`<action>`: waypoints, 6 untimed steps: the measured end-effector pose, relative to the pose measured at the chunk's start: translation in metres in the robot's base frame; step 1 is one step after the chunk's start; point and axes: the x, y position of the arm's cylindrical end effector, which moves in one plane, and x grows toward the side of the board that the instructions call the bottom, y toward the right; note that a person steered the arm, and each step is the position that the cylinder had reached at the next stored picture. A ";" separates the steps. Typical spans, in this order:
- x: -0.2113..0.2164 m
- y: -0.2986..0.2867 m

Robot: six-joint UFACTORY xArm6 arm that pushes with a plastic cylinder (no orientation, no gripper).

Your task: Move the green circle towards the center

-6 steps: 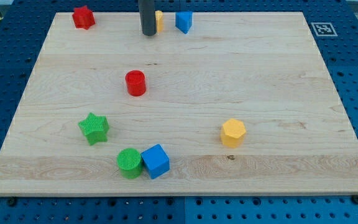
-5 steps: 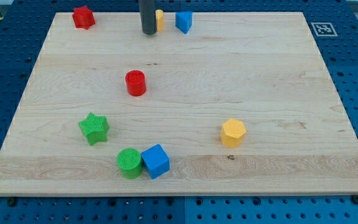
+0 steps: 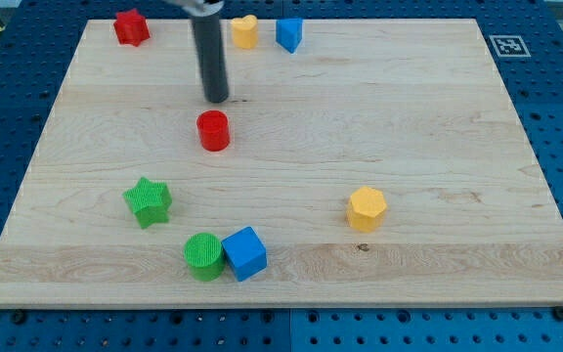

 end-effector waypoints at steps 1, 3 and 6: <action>0.040 -0.039; 0.117 -0.101; 0.248 -0.086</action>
